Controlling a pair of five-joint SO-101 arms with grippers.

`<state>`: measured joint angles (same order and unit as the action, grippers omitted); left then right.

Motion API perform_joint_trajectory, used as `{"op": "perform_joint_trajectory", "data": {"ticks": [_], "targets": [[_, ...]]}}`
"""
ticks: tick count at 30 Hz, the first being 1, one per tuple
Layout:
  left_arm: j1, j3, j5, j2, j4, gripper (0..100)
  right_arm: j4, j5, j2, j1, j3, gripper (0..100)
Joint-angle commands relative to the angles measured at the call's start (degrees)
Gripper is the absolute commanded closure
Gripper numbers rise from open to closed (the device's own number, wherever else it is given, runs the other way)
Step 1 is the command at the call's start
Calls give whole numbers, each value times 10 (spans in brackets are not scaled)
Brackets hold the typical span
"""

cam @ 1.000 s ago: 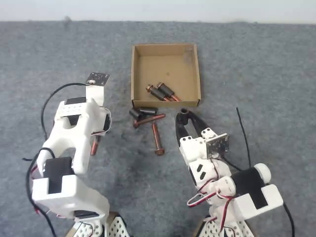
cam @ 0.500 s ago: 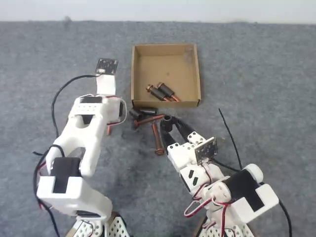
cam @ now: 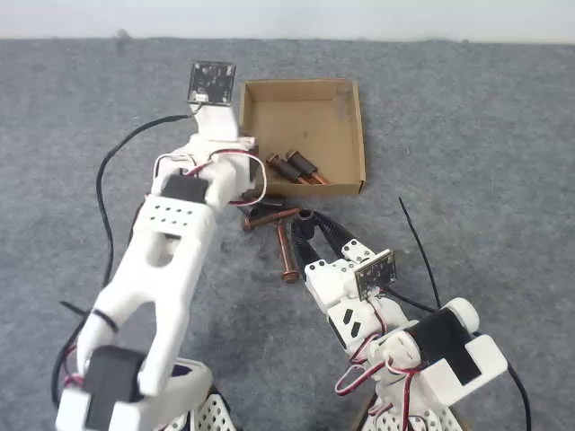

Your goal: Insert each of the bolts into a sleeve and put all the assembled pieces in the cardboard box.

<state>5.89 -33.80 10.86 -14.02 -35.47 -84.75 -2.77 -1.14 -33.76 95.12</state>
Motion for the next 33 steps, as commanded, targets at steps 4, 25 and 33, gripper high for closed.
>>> {"op": "perform_joint_trajectory", "data": {"ticks": [4, 25, 33], "targets": [[55, -2, 14, -107, 18, 988, -14, -2, 12, -3, 11, 993], [196, -385, 15, -457, 315, 988, -14, -2, 12, 13, 10, 993], [200, -414, 48, -488, 313, 988, -14, -3, 12, 12, 9, 993]]}}
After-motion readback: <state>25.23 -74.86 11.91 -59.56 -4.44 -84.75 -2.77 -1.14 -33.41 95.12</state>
